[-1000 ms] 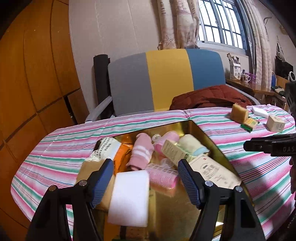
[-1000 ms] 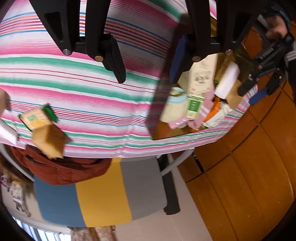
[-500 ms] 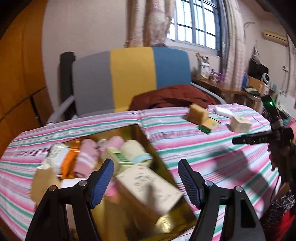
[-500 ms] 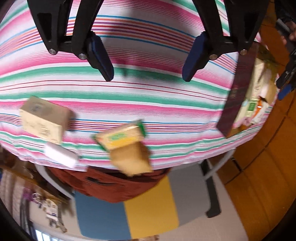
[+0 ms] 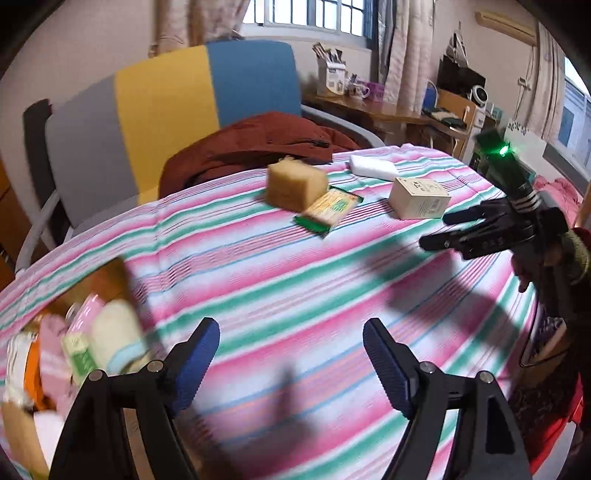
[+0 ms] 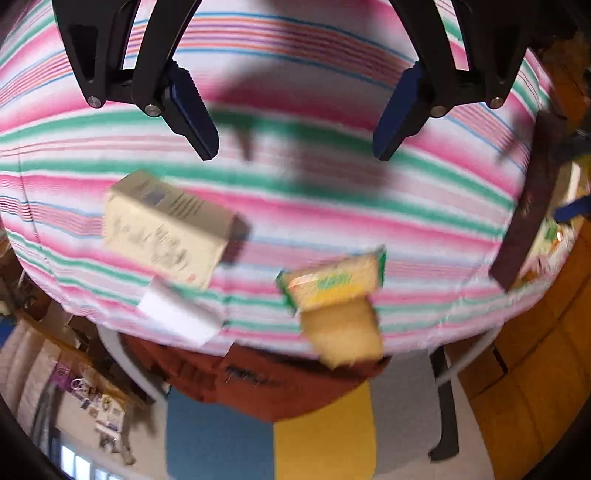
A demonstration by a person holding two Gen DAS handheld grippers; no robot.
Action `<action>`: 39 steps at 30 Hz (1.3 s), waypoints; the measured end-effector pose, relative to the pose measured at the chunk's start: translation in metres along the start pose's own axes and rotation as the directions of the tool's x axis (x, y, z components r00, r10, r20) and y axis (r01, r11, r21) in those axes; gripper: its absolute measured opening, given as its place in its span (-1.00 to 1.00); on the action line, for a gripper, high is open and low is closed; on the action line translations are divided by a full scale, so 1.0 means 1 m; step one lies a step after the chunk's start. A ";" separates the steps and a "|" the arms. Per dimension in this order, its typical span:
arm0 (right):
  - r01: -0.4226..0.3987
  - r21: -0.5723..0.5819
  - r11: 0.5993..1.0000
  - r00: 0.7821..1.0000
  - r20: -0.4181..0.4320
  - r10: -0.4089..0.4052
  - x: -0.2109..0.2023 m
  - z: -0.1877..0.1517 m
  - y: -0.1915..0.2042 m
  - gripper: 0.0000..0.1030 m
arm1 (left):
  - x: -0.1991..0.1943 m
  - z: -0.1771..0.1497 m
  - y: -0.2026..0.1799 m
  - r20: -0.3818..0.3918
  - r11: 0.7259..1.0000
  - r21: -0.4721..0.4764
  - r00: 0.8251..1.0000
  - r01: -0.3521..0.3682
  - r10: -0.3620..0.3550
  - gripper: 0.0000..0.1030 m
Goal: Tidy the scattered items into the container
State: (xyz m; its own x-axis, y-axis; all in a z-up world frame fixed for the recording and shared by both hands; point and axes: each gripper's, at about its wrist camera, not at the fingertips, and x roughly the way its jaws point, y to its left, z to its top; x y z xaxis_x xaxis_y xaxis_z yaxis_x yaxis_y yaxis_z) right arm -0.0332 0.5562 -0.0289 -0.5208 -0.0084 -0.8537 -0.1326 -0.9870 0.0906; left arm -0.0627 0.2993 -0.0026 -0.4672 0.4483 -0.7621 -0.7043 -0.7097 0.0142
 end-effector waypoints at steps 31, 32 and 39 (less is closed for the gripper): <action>-0.112 0.294 0.949 0.984 0.167 0.065 -0.026 0.025 -0.069 0.76 | 0.187 0.105 -0.038 -0.092 0.939 0.296 0.984 0.175 -0.154 0.63; -0.109 0.299 0.948 0.984 0.167 0.061 -0.026 0.025 -0.071 0.76 | 0.188 0.105 -0.038 -0.089 0.939 0.295 0.984 0.177 -0.157 0.63; -0.102 0.364 0.926 0.979 0.203 0.028 -0.026 0.025 -0.089 0.76 | 0.193 0.103 -0.040 -0.086 0.946 0.282 0.987 0.157 -0.139 0.59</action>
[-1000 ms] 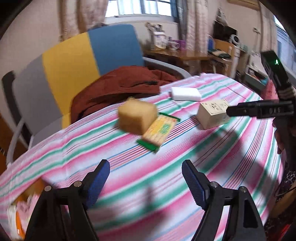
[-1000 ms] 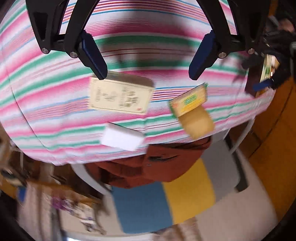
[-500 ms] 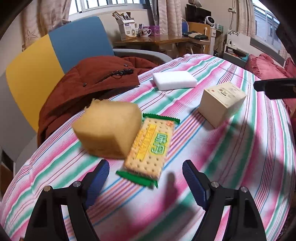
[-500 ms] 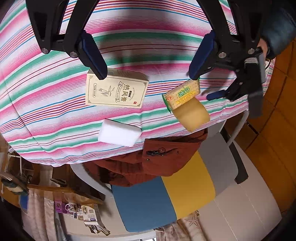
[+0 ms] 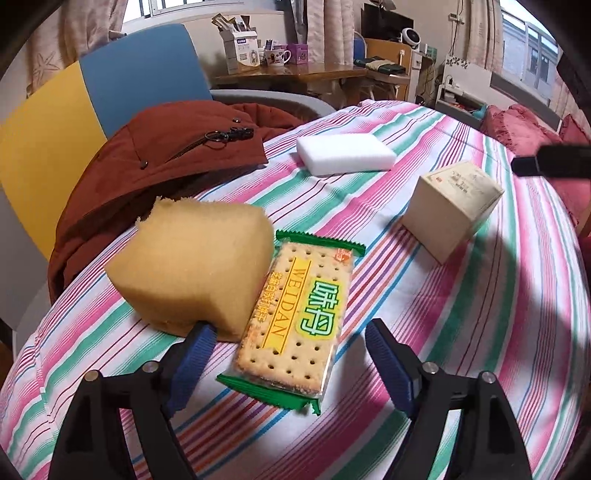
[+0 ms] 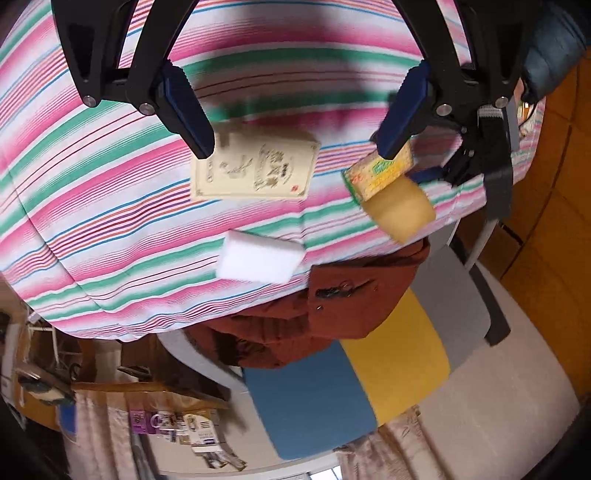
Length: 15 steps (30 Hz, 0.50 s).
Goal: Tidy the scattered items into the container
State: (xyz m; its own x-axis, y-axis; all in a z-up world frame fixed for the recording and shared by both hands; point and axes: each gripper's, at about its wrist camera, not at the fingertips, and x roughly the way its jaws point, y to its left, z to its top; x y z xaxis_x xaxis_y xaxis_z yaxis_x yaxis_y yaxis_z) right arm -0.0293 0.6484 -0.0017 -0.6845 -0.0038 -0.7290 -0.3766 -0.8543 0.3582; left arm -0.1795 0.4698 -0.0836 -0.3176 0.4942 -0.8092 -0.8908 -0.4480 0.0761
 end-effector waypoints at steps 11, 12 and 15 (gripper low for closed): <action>0.053 0.100 0.994 0.998 0.028 -0.056 0.008 0.009 -0.028 0.77 | -0.009 -0.015 -0.009 -0.040 0.999 -0.010 0.999 0.033 -0.033 0.00; 0.053 0.100 0.994 0.998 0.030 -0.056 0.008 0.010 -0.029 0.77 | -0.010 -0.017 -0.010 -0.045 0.999 -0.015 0.998 0.037 -0.038 0.00; 0.051 0.094 0.994 0.998 0.038 -0.055 0.010 0.012 -0.030 0.77 | -0.016 -0.024 -0.013 -0.062 0.999 -0.027 0.997 0.037 -0.039 0.00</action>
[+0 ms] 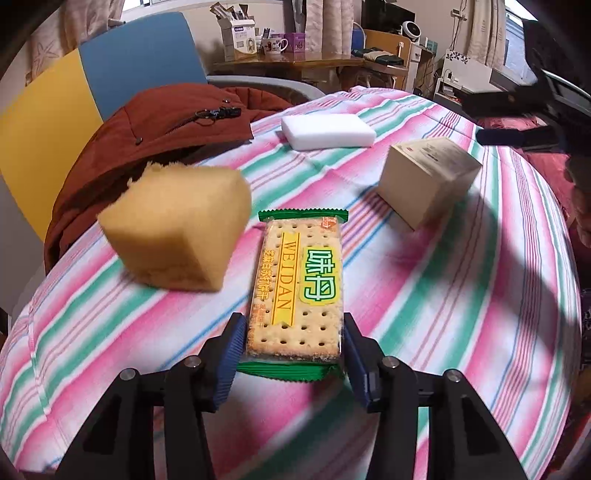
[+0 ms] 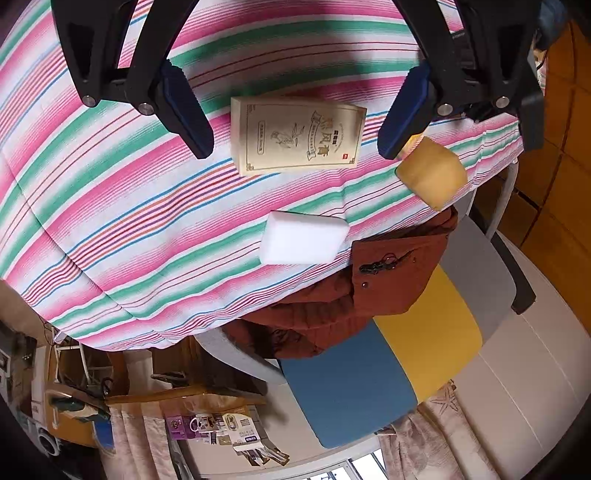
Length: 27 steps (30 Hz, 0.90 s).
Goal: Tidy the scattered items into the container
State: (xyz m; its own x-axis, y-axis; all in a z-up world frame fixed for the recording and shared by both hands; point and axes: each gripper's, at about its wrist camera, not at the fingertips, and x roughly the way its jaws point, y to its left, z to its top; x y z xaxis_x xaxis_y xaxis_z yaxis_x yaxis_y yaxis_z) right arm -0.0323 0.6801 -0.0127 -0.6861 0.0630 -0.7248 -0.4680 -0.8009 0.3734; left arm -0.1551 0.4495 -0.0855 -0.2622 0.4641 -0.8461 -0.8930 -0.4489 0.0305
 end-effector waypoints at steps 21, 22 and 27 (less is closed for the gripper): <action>-0.126 0.001 0.992 0.988 -0.093 0.125 0.040 0.011 -0.006 0.94 | -0.032 -0.049 -0.009 -0.042 0.994 -0.097 0.998 -0.054 0.050 0.00; -0.139 0.005 0.990 0.985 -0.107 0.139 0.040 0.009 -0.004 0.94 | -0.033 -0.050 -0.008 -0.042 0.993 -0.103 0.998 -0.056 0.052 0.00; -0.186 0.025 0.982 0.957 -0.222 0.187 0.043 -0.011 0.007 0.94 | -0.037 -0.053 -0.007 -0.049 0.990 -0.121 0.997 -0.066 0.061 0.00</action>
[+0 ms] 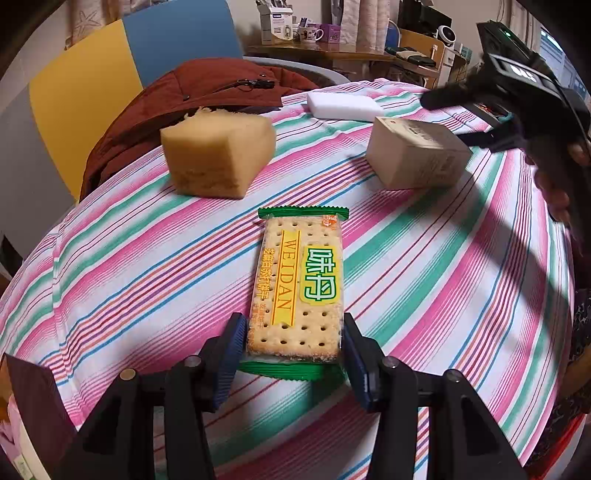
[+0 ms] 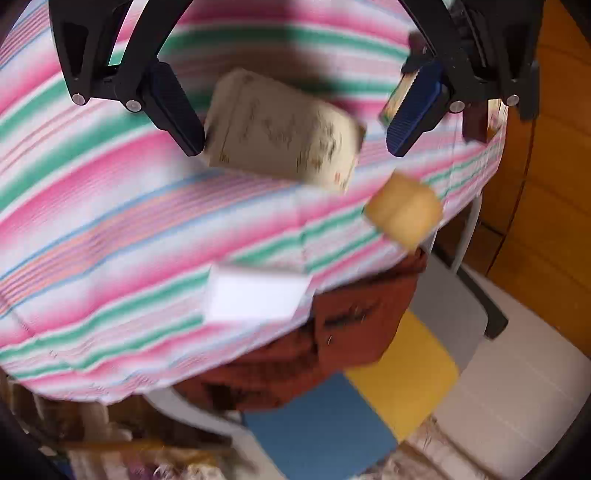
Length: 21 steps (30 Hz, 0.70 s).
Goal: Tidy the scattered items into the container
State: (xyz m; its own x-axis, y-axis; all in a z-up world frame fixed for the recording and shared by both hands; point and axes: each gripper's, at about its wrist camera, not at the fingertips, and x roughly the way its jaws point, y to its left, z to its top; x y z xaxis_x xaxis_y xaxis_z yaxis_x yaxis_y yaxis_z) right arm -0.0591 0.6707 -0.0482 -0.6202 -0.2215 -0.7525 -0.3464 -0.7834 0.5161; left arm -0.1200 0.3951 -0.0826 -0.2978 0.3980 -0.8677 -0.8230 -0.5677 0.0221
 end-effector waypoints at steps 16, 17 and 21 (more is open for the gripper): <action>0.362 -0.646 0.672 0.915 0.108 -0.389 0.014 -0.037 0.077 1.00 | -0.010 -0.007 0.015 0.005 0.998 -0.057 0.999 -0.039 0.040 0.03; 0.364 -0.655 0.662 0.912 0.105 -0.397 0.018 -0.034 0.076 1.00 | -0.010 -0.006 0.014 0.006 0.998 -0.054 0.999 -0.043 0.044 0.09; 0.370 -0.672 0.642 0.902 0.094 -0.421 0.032 -0.022 0.066 1.00 | -0.009 -0.004 0.015 0.011 0.998 -0.052 0.999 -0.036 0.036 0.20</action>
State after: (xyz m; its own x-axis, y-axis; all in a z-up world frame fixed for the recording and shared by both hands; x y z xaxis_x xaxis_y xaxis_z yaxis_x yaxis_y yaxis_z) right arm -0.0865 0.5986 -0.0472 -0.4799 0.1847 -0.8577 0.0213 -0.9749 -0.2218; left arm -0.1277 0.3802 -0.0760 -0.3325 0.3848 -0.8610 -0.7857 -0.6180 0.0272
